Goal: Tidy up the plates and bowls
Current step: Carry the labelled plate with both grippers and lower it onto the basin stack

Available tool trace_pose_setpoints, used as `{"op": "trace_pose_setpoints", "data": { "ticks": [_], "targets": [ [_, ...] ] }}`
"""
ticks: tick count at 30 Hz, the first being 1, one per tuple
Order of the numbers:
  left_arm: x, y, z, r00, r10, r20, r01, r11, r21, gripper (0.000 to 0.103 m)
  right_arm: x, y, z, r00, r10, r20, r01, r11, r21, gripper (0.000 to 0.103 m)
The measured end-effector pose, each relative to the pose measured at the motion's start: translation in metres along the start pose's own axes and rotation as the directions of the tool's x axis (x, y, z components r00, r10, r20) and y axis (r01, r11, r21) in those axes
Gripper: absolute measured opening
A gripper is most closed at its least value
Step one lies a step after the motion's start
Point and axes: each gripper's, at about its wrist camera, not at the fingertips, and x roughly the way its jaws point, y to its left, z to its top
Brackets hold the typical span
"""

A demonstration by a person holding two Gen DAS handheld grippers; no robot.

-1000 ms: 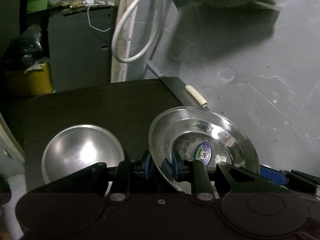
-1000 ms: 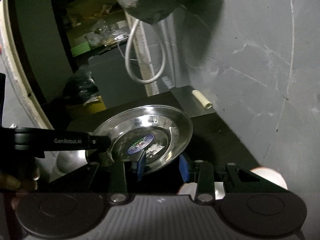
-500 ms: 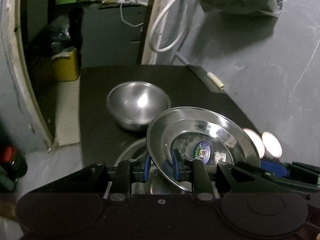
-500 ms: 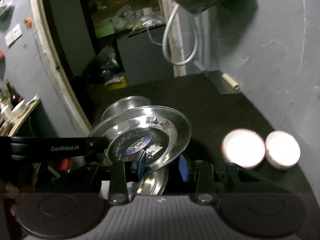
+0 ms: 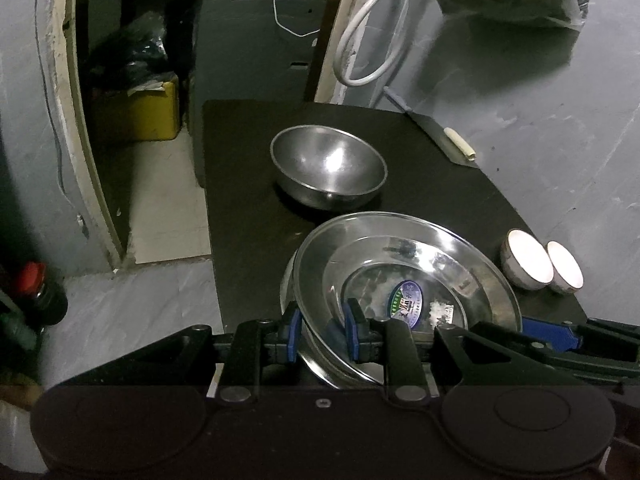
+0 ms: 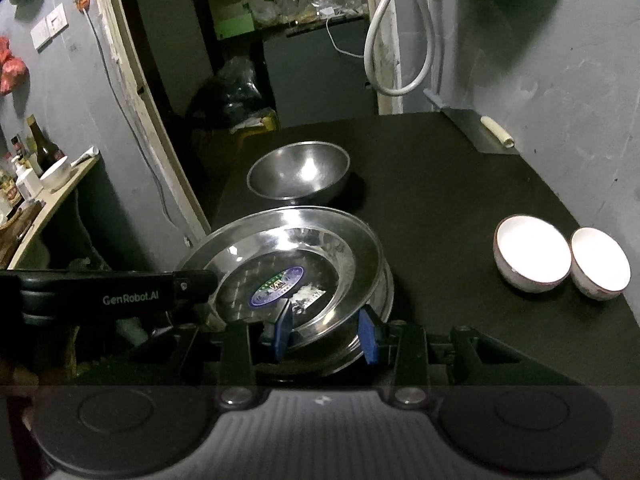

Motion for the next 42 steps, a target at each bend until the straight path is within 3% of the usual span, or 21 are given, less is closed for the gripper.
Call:
{"op": "trace_pose_setpoints", "data": {
  "ticks": [13, 25, 39, 42],
  "targets": [
    [0.023, -0.007, -0.008, 0.999, 0.053, -0.006, -0.053, 0.998, 0.015, 0.026, 0.029, -0.002, 0.004, 0.998, -0.037, -0.059, 0.037, 0.999, -0.015, 0.04],
    [0.029, -0.023, -0.014, 0.992, 0.118, 0.038, -0.122, 0.984, 0.127, 0.031, 0.034, 0.002, 0.002, 0.996, -0.062, -0.058, 0.061, 0.998, -0.016, 0.04],
    [0.028, -0.023, -0.009, 0.993, 0.111, 0.034, -0.115, 0.984, 0.137, 0.029, 0.036, 0.0, 0.003, 0.995, -0.091, -0.052, 0.089, 0.995, -0.036, 0.045],
    [0.025, -0.018, -0.007, 0.992, 0.121, 0.039, -0.125, 0.985, 0.115, 0.036, 0.04, 0.0, 0.002, 0.993, -0.097, -0.06, 0.095, 0.995, -0.042, 0.049]
  ]
}}
